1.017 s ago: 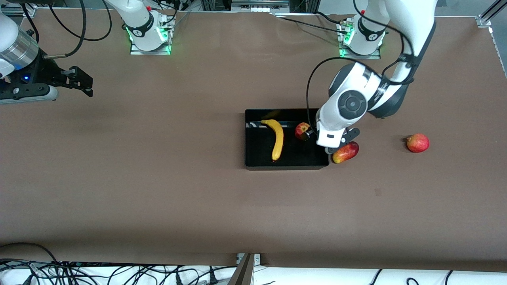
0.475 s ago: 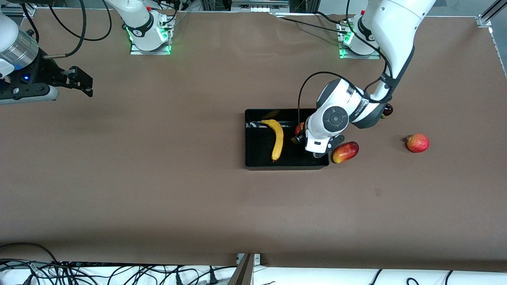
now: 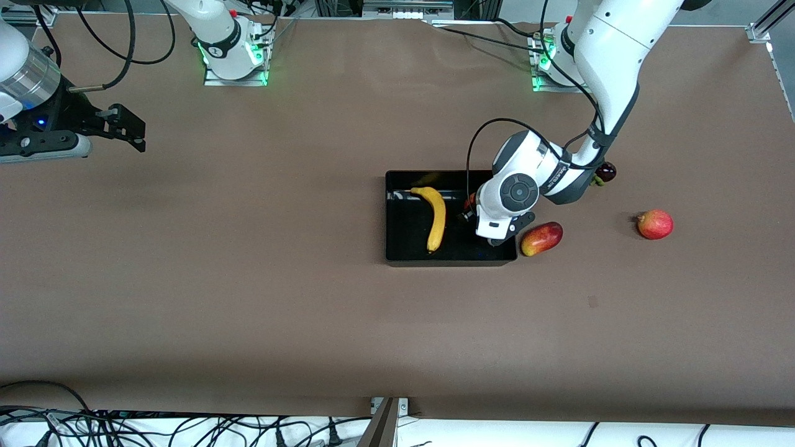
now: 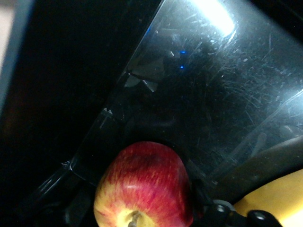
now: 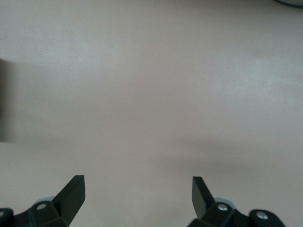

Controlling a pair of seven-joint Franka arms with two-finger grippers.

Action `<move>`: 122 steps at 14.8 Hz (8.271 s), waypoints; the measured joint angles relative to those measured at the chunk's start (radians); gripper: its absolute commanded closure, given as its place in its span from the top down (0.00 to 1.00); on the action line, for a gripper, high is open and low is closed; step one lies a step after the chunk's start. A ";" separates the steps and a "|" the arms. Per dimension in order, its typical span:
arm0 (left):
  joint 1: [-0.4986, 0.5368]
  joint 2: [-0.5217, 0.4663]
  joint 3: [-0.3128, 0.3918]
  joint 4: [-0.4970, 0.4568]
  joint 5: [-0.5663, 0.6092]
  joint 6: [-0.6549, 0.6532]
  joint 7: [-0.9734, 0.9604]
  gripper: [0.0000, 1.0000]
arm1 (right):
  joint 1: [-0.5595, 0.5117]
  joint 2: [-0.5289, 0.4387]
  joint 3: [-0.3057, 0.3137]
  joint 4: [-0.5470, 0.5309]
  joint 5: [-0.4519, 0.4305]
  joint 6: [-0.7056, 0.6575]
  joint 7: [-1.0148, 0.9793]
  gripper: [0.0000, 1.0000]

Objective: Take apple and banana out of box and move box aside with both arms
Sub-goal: 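Lift the apple out and set it on the table beside the mango, then move the left gripper back into the tray above the yellow banana, then grasp the banana with the left gripper and lift it, then carry the banana out and lower it beside the mango, opening the left gripper, then raise the left gripper away while the right gripper reaches the tray rim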

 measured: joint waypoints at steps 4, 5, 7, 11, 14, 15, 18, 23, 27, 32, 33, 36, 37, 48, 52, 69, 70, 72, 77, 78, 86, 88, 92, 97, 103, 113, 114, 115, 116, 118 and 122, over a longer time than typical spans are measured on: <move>0.003 -0.017 0.000 0.012 0.000 -0.006 0.000 0.38 | 0.000 0.000 0.000 0.000 0.000 0.000 0.000 1.00; 0.006 -0.034 0.000 0.026 0.000 -0.033 0.000 0.38 | 0.000 0.000 0.000 0.000 0.000 0.000 0.000 1.00; 0.019 -0.080 0.000 0.082 0.000 -0.162 0.000 0.39 | 0.000 0.000 0.000 0.000 0.000 0.000 0.000 1.00; 0.090 -0.177 0.002 0.208 0.002 -0.457 0.131 0.40 | 0.000 0.000 0.000 0.000 0.000 0.000 0.000 1.00; 0.179 -0.225 0.004 0.215 0.002 -0.599 0.390 0.41 | 0.000 0.000 0.000 0.000 0.000 0.000 0.000 1.00; 0.205 -0.233 0.005 0.203 0.002 -0.622 0.479 0.41 | 0.000 0.000 0.000 0.000 0.000 0.000 0.000 1.00; 0.284 -0.252 0.006 0.106 0.036 -0.614 0.734 0.41 | 0.000 0.000 0.000 0.000 0.000 0.000 0.000 1.00; 0.398 -0.281 0.007 -0.187 0.088 -0.318 0.974 0.43 | 0.000 0.000 0.000 0.000 0.000 0.000 0.000 1.00; 0.407 -0.282 0.005 -0.374 0.088 -0.060 0.988 0.49 | 0.000 0.000 0.000 0.000 0.000 0.000 0.000 1.00; 0.407 -0.276 0.003 -0.423 0.088 0.063 0.993 1.00 | 0.000 0.000 0.000 0.000 0.000 0.000 0.000 1.00; 0.407 -0.277 0.003 -0.423 0.088 0.063 0.993 1.00 | 0.000 0.000 0.000 0.000 0.000 0.000 0.000 1.00; 0.407 -0.300 -0.001 -0.397 0.088 0.021 0.994 1.00 | 0.000 0.000 0.000 0.000 0.000 0.000 0.000 1.00; 0.407 -0.318 -0.012 -0.358 0.088 -0.044 0.994 1.00 | 0.000 0.000 0.000 0.000 0.000 0.000 0.000 1.00; 0.051 -0.255 -0.104 0.020 0.040 -0.062 0.761 1.00 | 0.000 0.000 0.000 0.000 0.000 0.000 0.000 1.00; -0.056 -0.098 -0.095 0.023 0.041 0.163 0.645 1.00 | 0.000 0.000 0.000 0.000 0.000 0.000 0.000 1.00; -0.305 0.079 0.141 0.047 0.042 0.396 0.505 0.00 | -0.001 0.003 0.000 0.000 -0.001 0.000 0.000 1.00; -0.305 0.076 0.144 0.049 0.042 0.395 0.504 0.00 | -0.001 0.003 0.000 0.000 -0.001 0.000 0.000 1.00; -0.300 0.060 0.147 0.061 0.042 0.357 0.501 0.00 | -0.001 0.003 0.000 0.000 -0.001 0.000 0.000 1.00; -0.255 -0.045 0.144 0.156 0.042 0.071 0.498 0.00 | -0.001 0.003 0.000 0.000 -0.001 0.000 0.000 1.00; -0.247 -0.062 0.144 0.192 0.042 -0.009 0.498 0.00 | -0.001 0.003 0.000 0.000 -0.001 0.000 0.000 1.00; 0.004 -0.131 0.151 0.344 0.042 -0.408 0.966 0.00 | -0.002 0.004 0.000 0.000 -0.009 0.000 0.000 1.00; 0.086 -0.130 0.155 0.338 0.043 -0.441 1.157 0.00 | -0.002 0.004 0.000 0.000 -0.011 0.005 0.000 1.00; 0.233 -0.122 0.162 0.271 0.103 -0.404 1.463 0.00 | -0.002 0.004 0.000 0.000 -0.011 0.010 0.000 1.00; 0.356 -0.101 0.164 0.036 0.182 -0.039 1.660 0.00 | -0.002 0.006 0.001 0.000 -0.011 0.011 0.000 1.00; 0.379 -0.076 0.161 -0.141 0.189 0.177 1.684 0.95 | 0.010 0.013 0.011 -0.002 -0.011 0.001 -0.002 1.00; 0.389 -0.212 0.161 0.006 0.154 -0.118 1.667 1.00 | 0.118 0.068 0.017 -0.003 0.002 -0.072 -0.003 1.00; 0.387 -0.241 0.160 0.060 0.122 -0.229 1.663 1.00 | 0.144 0.082 0.018 -0.003 0.024 -0.064 0.007 1.00; 0.386 -0.266 0.160 0.106 0.092 -0.320 1.649 1.00 | 0.173 0.100 0.018 -0.003 0.049 -0.045 0.040 1.00; 0.386 -0.290 0.160 0.137 0.073 -0.383 1.623 1.00 | 0.199 0.119 0.020 -0.003 0.069 -0.021 0.084 1.00; 0.376 -0.338 0.163 0.166 0.063 -0.449 1.529 1.00 | 0.250 0.164 0.021 -0.003 0.101 0.037 0.156 1.00; 0.253 -0.429 0.275 0.213 0.032 -0.533 1.393 1.00 | 0.376 0.275 0.023 -0.005 0.114 0.180 0.314 1.00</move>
